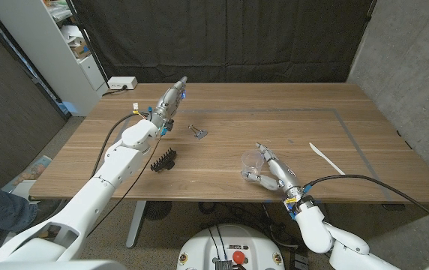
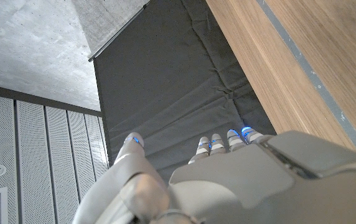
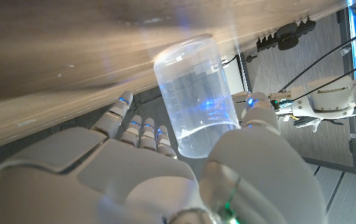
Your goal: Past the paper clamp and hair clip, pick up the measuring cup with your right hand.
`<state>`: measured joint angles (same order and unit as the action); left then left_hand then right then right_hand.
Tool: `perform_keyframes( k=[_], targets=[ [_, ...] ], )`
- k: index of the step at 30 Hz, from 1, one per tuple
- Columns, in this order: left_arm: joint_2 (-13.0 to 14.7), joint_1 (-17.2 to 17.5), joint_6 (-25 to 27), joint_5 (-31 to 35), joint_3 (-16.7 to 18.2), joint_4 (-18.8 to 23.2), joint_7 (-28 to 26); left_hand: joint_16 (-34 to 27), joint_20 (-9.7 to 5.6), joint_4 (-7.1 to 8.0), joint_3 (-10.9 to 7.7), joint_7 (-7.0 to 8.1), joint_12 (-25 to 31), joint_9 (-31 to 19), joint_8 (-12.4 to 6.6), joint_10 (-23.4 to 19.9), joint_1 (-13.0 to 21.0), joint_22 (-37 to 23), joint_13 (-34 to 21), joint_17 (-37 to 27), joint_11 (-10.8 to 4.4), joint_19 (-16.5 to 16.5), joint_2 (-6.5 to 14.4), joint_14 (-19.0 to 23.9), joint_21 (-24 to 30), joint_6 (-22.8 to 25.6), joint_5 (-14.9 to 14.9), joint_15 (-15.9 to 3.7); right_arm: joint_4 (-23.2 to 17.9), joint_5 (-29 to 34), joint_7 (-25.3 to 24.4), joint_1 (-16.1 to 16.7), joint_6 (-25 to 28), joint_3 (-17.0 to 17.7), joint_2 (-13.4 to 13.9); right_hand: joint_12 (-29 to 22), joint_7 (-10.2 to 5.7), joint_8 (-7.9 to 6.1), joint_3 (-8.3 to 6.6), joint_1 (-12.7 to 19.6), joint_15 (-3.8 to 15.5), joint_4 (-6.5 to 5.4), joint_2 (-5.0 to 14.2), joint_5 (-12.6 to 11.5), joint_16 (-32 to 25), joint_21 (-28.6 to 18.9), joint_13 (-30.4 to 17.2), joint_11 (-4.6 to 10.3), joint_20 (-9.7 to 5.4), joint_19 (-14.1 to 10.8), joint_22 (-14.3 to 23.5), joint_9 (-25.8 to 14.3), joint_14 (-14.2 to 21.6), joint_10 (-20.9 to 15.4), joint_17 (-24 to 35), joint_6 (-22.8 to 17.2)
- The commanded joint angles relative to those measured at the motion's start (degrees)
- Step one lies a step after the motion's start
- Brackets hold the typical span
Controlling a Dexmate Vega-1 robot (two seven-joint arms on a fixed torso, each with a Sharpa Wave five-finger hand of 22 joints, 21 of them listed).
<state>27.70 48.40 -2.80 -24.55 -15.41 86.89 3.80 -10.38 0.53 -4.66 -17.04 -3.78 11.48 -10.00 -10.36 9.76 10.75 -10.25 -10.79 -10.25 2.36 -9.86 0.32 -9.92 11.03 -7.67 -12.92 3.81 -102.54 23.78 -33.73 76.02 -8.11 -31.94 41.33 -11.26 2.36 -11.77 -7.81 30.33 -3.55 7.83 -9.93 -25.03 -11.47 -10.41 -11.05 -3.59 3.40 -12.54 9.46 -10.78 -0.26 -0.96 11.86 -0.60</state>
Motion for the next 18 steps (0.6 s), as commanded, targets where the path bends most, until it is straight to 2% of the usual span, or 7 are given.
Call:
perform_keyframes(
  k=[1, 11, 18],
  targets=[
    [-1.38, -1.54, -0.51, -0.24, -0.39, -2.98, 1.28, -0.32, 0.54, 0.07, 0.27, 0.06, 0.30, -0.19, -0.39, 0.77, 0.01, -0.10, -0.20, -0.20, -0.18, -6.93, 0.55, -3.92, 0.19, 0.13, 0.07, 0.16, -1.90, -1.64, -0.69, 0.25, 1.97, 0.36, -0.71, -0.78, 0.16, -1.24, 0.91, 0.49, -0.10, 0.02, 0.60, -0.99, -0.78, -0.53, -0.31, 0.17, 0.27, -0.40, 0.33, -0.35, 1.16, -1.66, 0.06, -3.22],
    [-2.08, -1.86, -0.75, 0.02, -0.56, -3.56, 1.63, -0.34, 0.58, 0.05, 0.31, 0.04, 0.30, -0.19, -0.43, 0.81, 0.02, -0.10, -0.20, -0.20, -0.01, -7.00, 0.59, -3.91, 0.18, 0.24, 0.08, 0.17, -3.67, -2.42, -0.28, 1.19, 4.90, 0.29, -0.82, -2.04, -0.82, -3.38, 1.65, 1.90, -0.14, 0.00, 1.63, -2.59, -1.26, -0.63, -0.55, 0.43, 0.76, -0.88, 0.35, -0.53, 2.84, -6.01, 0.11, -10.80],
    [-1.97, -1.03, -0.29, 0.21, -0.22, -2.36, 0.67, -0.34, 0.61, 0.03, 0.34, 0.04, 0.31, -0.19, -0.41, 0.81, 0.03, -0.10, -0.20, -0.20, -0.16, -7.02, 0.62, -3.93, 0.18, 0.21, 0.08, 0.19, -3.22, -2.85, 0.15, 0.75, 5.18, -0.30, -0.89, -2.12, -1.00, -3.72, 1.73, 2.19, -0.14, -0.02, 1.83, -2.86, -1.25, -0.64, -0.59, 0.54, 0.69, -0.95, 0.35, -0.55, 2.92, -6.51, 0.13, -12.15]
  ],
)
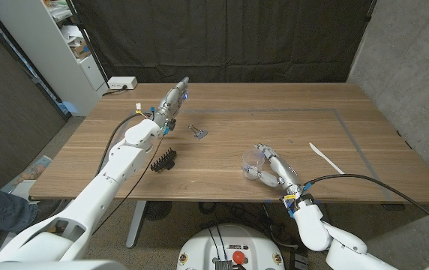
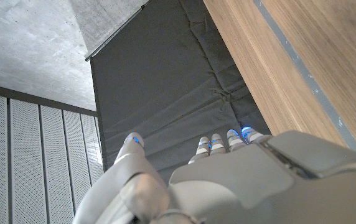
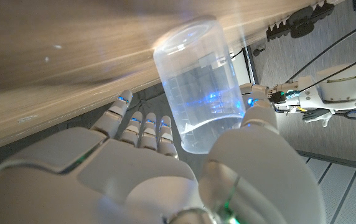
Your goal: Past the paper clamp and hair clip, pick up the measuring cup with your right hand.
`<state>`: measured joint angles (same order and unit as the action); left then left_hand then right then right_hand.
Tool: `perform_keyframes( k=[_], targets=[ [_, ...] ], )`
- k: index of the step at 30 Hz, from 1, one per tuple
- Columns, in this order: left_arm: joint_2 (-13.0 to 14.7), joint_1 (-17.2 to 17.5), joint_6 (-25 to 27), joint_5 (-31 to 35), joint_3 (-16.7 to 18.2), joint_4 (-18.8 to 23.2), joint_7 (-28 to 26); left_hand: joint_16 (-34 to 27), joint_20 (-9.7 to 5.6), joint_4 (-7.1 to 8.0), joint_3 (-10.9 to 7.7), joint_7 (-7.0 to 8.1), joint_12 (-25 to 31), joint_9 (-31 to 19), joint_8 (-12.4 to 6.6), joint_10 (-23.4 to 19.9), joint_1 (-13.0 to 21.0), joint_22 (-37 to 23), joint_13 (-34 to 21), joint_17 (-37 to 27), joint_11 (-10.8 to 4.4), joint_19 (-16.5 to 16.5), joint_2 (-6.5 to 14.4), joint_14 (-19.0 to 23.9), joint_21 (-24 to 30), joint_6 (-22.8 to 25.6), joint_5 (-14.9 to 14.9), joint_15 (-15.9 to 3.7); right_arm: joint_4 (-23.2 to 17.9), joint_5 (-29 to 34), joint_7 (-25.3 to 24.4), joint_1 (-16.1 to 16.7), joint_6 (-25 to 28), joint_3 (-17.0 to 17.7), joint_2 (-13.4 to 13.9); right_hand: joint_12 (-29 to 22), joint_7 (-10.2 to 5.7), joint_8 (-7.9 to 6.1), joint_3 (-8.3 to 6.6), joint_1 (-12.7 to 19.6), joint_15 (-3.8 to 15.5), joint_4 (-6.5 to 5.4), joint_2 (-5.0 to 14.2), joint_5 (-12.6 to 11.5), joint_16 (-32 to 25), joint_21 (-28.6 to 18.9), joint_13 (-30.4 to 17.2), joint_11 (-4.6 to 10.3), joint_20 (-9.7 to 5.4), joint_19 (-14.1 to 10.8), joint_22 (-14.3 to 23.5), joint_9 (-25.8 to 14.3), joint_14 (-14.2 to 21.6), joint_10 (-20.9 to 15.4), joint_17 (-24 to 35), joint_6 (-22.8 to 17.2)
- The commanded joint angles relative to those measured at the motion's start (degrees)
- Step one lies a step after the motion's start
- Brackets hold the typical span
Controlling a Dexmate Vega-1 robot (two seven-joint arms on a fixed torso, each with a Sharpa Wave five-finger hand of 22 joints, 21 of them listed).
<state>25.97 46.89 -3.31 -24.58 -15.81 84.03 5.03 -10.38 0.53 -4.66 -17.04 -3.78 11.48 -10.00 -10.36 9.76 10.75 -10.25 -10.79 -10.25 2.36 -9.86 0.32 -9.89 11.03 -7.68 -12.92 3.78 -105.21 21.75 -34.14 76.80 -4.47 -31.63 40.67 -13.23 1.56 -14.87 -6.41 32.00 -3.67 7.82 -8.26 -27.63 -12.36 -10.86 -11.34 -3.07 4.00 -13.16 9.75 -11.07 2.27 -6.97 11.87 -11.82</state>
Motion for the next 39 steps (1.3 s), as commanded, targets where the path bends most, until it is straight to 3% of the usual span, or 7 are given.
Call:
perform_keyframes(
  k=[1, 18, 26, 29, 39],
  targets=[
    [-0.23, 0.61, 0.13, 0.19, 0.26, 0.60, -0.59, -0.34, 0.64, 0.03, 0.34, 0.03, 0.31, -0.19, -0.43, 0.81, 0.03, -0.10, -0.20, -0.20, -0.13, -7.03, 0.62, -3.96, 0.18, 0.25, 0.08, 0.22, -0.52, -0.84, 0.48, -0.05, 1.59, -0.64, -0.26, -0.18, -0.05, -0.68, 0.34, 0.59, -0.02, -0.01, 0.23, -0.33, -0.39, -0.20, -0.31, 0.10, 0.01, -0.38, 0.06, -0.26, 0.48, -0.65, 0.13, -1.19],
    [-0.65, 0.36, -0.13, 0.06, 0.28, 0.18, -0.79, -0.37, 0.79, -0.02, 0.42, 0.03, 0.32, -0.19, -0.45, 0.86, 0.06, -0.10, -0.21, -0.20, -0.23, -7.09, 0.69, -3.93, 0.19, 0.36, 0.09, 0.20, -1.36, -1.41, -0.74, 0.16, 2.94, -0.30, -0.27, -1.08, -1.16, -3.32, -0.24, 4.08, 0.74, 0.16, 2.67, -2.09, -0.88, -0.25, -0.52, 0.68, -0.56, -0.83, 0.06, -0.54, 2.46, -5.02, 0.22, -11.26],
    [-0.97, -0.49, -0.29, 0.09, 0.07, -0.87, -0.19, -0.37, 0.79, -0.04, 0.46, 0.03, 0.36, -0.19, -0.44, 0.80, 0.08, -0.10, -0.21, -0.20, -0.27, -7.09, 0.71, -3.94, 0.20, 0.36, 0.08, 0.19, -2.52, -2.57, -1.43, 0.95, 3.21, 0.49, -0.42, -1.41, -1.35, -3.58, -0.72, 5.18, 1.11, 0.18, 3.68, -2.37, -1.26, -0.39, -0.56, 0.76, -0.84, -1.38, 0.05, -0.65, 3.65, -6.41, 0.26, -12.71],
    [-0.95, -0.79, -0.32, 0.19, 0.01, -1.17, 0.07, -0.36, 0.80, -0.05, 0.48, 0.02, 0.37, -0.19, -0.43, 0.79, 0.09, -0.10, -0.21, -0.20, -0.14, -7.09, 0.72, -3.97, 0.21, 0.36, 0.08, 0.17, -2.65, -2.85, -1.71, 1.13, 2.66, 0.72, -0.31, -1.55, -1.50, -3.40, -0.89, 5.54, 1.17, 0.16, 4.05, -2.42, -1.32, -0.43, -0.57, 1.41, -0.86, -1.59, 0.05, -0.69, 3.91, -7.03, 0.27, -12.57],
    [-1.12, -1.49, -0.23, 0.36, -0.10, -1.81, 0.53, -0.37, 0.77, -0.08, 0.53, 0.11, 0.36, -0.20, -0.43, 0.86, 0.11, -0.10, -0.21, -0.20, -0.16, -7.06, 0.76, -3.97, 0.23, 0.38, 0.09, 0.18, -3.24, -3.18, -2.31, 1.46, 1.69, 1.17, -0.45, -2.06, -3.90, -2.76, -1.22, 6.53, 1.57, 0.04, 4.90, -2.31, -1.86, -0.57, -0.52, 1.95, -1.06, -2.55, 0.04, -0.91, 6.01, -9.72, 0.24, -12.18]
  ],
)
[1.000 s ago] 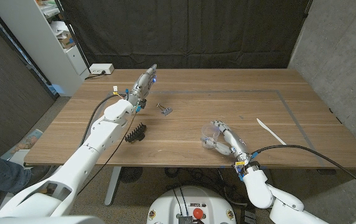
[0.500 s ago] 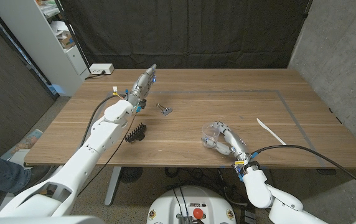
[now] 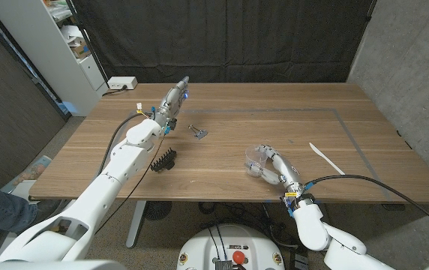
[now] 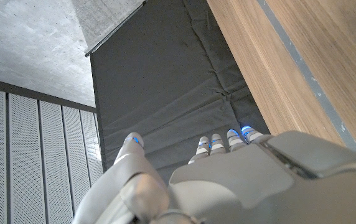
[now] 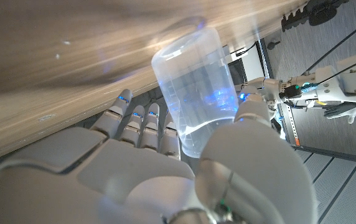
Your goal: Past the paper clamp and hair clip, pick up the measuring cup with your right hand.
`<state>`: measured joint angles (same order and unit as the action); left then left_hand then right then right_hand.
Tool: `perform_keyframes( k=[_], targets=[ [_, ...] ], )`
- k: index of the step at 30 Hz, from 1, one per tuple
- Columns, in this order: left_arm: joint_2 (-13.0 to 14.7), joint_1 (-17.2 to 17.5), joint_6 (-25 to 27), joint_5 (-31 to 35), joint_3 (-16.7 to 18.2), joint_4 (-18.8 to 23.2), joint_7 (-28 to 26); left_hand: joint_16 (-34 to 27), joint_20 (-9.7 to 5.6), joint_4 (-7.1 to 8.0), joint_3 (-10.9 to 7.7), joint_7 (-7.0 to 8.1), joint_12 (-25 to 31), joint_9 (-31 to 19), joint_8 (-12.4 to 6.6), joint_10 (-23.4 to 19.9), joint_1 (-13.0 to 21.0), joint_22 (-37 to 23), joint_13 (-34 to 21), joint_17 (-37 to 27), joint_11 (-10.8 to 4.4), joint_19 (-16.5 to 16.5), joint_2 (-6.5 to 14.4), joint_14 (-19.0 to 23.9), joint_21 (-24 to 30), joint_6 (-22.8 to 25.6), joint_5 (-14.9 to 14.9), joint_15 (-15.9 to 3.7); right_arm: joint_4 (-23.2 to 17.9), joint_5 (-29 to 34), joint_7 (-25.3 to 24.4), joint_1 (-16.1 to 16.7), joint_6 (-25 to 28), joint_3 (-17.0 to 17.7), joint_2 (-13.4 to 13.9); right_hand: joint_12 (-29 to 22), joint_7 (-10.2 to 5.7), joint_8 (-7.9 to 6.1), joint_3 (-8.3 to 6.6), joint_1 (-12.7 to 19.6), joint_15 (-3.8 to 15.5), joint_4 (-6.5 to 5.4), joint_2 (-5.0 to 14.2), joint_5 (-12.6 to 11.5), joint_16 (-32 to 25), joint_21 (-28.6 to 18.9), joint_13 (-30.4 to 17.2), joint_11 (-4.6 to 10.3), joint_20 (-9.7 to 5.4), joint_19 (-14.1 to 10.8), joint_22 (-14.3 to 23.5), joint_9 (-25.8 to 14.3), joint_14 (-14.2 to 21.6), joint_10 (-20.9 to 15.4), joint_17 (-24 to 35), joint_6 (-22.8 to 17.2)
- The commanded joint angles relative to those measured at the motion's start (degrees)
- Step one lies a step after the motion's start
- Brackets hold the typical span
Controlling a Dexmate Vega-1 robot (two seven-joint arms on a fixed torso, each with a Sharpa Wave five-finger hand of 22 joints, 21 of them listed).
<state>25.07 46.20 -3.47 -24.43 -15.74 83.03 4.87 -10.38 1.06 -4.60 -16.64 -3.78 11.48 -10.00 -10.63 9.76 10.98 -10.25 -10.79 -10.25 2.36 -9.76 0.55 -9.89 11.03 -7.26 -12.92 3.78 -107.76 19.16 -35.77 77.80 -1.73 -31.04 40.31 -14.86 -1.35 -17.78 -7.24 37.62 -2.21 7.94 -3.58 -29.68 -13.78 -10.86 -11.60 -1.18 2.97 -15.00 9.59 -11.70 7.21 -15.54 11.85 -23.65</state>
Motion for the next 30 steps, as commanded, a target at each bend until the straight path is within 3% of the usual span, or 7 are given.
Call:
perform_keyframes(
  k=[1, 5, 30],
  targets=[
    [-0.24, -0.92, 0.03, 0.29, -0.19, -0.82, 0.57, -0.37, 0.27, -0.14, 0.13, 0.07, 0.35, -0.20, -0.15, 0.88, -0.12, -0.10, -0.21, -0.20, -0.21, -7.21, 0.54, -3.98, 0.22, -0.06, 0.09, 0.21, -0.78, -0.84, -0.77, 0.53, -1.38, 0.71, -0.12, -0.49, -1.05, 0.17, -0.39, 0.95, 0.08, -0.11, 0.27, -0.23, -0.50, -0.57, -0.26, 0.28, -0.10, -0.74, 0.20, -0.30, 1.27, -1.43, 0.25, -0.39],
    [-0.37, -1.13, -0.06, 0.49, -0.28, -0.78, 0.51, -0.36, 0.28, -0.15, 0.14, 0.09, 0.35, -0.20, -0.16, 0.88, -0.11, -0.10, -0.21, -0.20, -0.11, -7.19, 0.56, -4.00, 0.23, -0.02, 0.09, 0.20, -1.19, -1.44, -0.69, 0.74, -2.17, 1.16, 0.00, -0.78, -1.79, 0.39, -0.44, 1.13, 0.15, -0.19, 0.48, -0.11, -0.52, -0.54, -0.25, 0.12, -0.21, -0.85, 0.20, -0.35, 1.58, -2.61, 0.24, -0.18],
    [-1.46, -2.12, -0.88, 0.44, -0.15, -1.81, 0.11, -0.39, 0.35, -0.22, 0.24, 0.04, 0.36, -0.20, -0.15, 0.95, -0.05, -0.10, -0.21, -0.20, -0.07, -7.31, 0.66, -3.99, 0.22, 0.00, 0.11, 0.19, -7.30, -6.36, 2.28, 2.73, -6.95, 7.07, 2.11, -2.87, -1.36, -0.32, -1.41, 3.73, -0.23, -0.01, 2.24, 1.22, -1.11, -0.67, -0.36, 0.49, -0.38, -2.65, 0.19, -0.63, 5.14, -11.97, 0.02, -4.22]
  ],
)
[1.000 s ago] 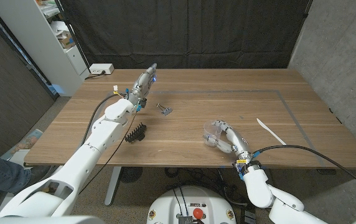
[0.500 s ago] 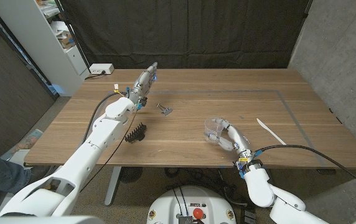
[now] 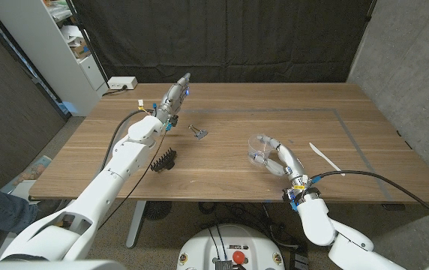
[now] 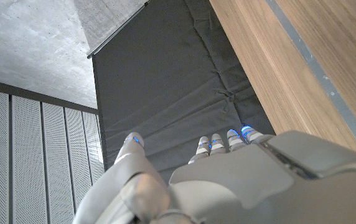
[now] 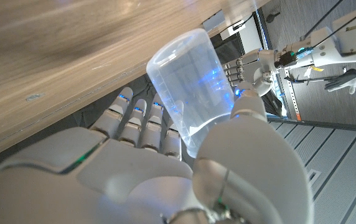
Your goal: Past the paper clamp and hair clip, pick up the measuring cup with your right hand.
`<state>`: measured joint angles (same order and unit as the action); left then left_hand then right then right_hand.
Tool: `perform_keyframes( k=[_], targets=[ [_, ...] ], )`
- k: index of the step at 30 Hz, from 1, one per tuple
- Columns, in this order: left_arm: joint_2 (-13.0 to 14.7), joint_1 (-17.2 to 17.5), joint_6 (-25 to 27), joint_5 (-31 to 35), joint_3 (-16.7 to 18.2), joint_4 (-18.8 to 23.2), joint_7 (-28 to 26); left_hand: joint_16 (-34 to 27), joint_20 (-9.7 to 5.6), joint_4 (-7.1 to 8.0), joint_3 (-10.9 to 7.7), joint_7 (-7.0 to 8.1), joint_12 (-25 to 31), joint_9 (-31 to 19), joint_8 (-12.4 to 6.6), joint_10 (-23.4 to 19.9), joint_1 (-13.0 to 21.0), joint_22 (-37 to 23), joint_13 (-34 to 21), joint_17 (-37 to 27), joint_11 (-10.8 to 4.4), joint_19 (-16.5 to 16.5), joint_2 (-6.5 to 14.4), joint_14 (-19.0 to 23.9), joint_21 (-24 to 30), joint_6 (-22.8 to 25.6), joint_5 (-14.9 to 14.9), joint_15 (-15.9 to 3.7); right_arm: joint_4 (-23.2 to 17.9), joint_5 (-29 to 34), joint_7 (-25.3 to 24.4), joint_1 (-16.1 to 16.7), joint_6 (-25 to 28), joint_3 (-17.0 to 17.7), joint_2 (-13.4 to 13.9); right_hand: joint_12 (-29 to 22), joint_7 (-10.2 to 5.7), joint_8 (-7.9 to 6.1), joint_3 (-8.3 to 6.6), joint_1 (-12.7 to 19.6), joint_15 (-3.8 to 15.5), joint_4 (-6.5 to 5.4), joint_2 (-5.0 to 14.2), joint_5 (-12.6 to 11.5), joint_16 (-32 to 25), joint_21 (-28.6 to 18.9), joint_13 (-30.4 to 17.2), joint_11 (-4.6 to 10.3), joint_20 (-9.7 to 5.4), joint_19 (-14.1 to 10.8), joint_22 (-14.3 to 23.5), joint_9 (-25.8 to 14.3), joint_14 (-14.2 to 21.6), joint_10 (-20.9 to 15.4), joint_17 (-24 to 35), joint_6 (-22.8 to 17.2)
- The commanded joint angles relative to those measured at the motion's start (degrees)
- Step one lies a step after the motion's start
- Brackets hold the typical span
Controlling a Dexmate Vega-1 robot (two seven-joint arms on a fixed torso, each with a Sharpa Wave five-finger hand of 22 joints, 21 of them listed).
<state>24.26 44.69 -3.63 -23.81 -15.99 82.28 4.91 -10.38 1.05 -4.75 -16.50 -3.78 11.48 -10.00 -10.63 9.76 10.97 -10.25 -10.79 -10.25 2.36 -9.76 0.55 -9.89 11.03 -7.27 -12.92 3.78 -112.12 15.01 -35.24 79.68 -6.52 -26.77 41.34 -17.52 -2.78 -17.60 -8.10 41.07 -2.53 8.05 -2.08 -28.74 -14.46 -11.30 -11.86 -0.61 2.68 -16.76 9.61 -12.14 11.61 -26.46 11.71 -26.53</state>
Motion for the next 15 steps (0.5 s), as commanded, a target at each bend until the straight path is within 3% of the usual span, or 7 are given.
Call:
perform_keyframes(
  k=[1, 15],
  targets=[
    [-0.68, -0.65, -0.85, 0.01, 0.05, -1.12, -0.04, -0.39, 0.33, -0.09, 0.11, 0.04, 0.37, -0.20, -0.15, 0.93, -0.04, -0.10, -0.21, -0.20, -0.15, -7.29, 0.67, -3.99, 0.23, 0.03, 0.11, 0.18, -3.06, -2.15, 1.83, 0.83, -2.35, 3.02, 1.13, -0.21, 0.02, -0.59, -0.58, 0.36, 0.10, -0.10, 0.78, 0.34, -0.45, -0.23, -0.10, 0.05, -0.13, -0.97, 0.18, -0.20, 0.87, -1.19, 0.16, -1.63],
    [-1.00, -1.45, -1.27, 0.10, -0.12, -1.88, 0.66, -0.35, 0.32, -0.13, 0.17, 0.05, 0.39, -0.20, -0.15, 0.93, 0.01, -0.10, -0.21, -0.20, -0.21, -7.31, 0.75, -4.11, 0.24, 0.05, 0.12, 0.22, -5.47, -2.74, 4.01, 1.34, -2.81, 6.22, 2.18, -0.97, 0.57, -1.47, -0.71, 1.14, 0.42, -0.08, 0.91, 1.28, -0.91, -0.15, -0.21, -0.02, -0.34, -1.58, 0.17, -0.21, 3.20, -5.19, 0.04, -5.05]
  ],
)
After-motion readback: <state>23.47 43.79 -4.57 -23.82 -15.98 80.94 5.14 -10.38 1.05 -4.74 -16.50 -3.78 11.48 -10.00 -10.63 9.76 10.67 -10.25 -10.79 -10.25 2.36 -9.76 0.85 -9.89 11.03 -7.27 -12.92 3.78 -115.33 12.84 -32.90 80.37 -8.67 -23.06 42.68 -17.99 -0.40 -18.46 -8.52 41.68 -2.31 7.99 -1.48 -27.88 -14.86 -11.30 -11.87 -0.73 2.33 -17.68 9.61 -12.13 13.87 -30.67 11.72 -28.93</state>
